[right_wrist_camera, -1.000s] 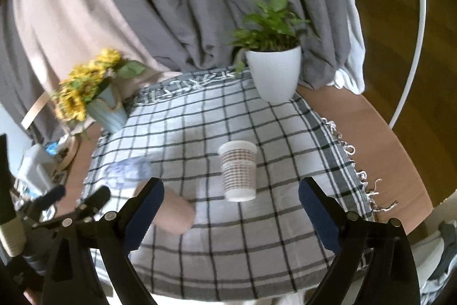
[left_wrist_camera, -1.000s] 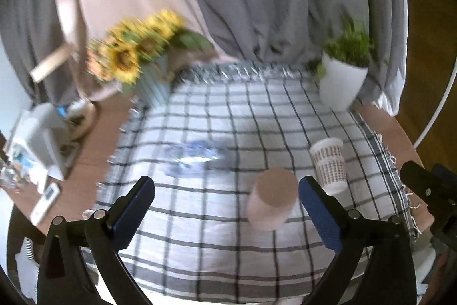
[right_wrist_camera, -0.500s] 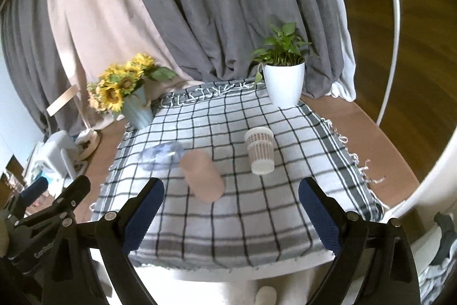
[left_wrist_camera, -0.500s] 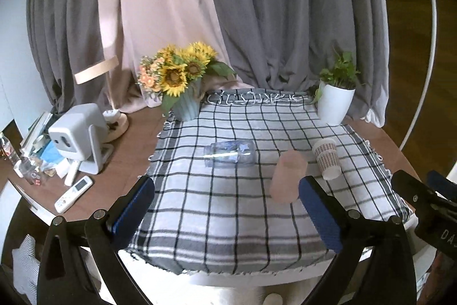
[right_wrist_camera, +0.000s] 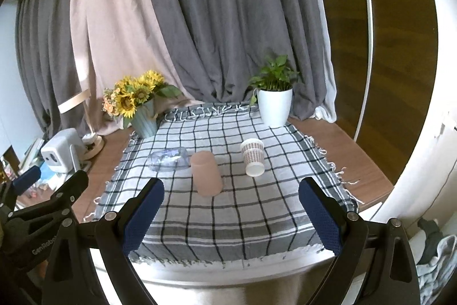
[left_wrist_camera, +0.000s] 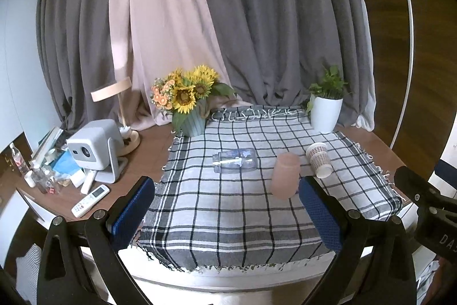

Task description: Flip cup upside down

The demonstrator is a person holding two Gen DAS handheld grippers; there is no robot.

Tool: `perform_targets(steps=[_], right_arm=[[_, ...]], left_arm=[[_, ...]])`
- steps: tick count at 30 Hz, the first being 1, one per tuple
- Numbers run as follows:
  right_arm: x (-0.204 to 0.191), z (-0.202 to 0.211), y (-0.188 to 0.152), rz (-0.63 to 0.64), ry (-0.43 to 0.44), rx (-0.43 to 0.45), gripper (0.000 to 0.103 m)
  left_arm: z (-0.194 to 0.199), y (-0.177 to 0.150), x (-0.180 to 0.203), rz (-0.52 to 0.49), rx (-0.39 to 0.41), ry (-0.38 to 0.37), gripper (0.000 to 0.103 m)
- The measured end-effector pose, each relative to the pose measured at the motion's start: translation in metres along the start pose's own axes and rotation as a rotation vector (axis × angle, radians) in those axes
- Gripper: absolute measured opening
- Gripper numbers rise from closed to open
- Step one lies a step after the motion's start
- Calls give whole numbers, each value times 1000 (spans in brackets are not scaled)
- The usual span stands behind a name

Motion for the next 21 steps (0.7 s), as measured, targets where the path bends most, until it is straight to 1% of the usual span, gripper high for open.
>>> perform_targets(steps=[3,6,14,21], right_arm=[[3,6,-1,7,3,8,95],[5,10,-1,19,3,9,95],[12,19,1,27,-11,34,95],[13,24,0,26,-16,35,95]], left_arm=[[9,1,2,1,25,24,103],[16,1,5,-2,49,27,103],[21,0,10,1,42,18,103],[21,0,11,-1,42,10,103]])
Point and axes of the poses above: each gripper's, at about its wrist camera, not at the fingertips, and z roughly against the way its jaws point, x to its right, y to its top, the point moved 7 cm from there along -z, roughly the way its jaws point, and after that the axes turned 10 degrees about z, right-handed, at the moved point
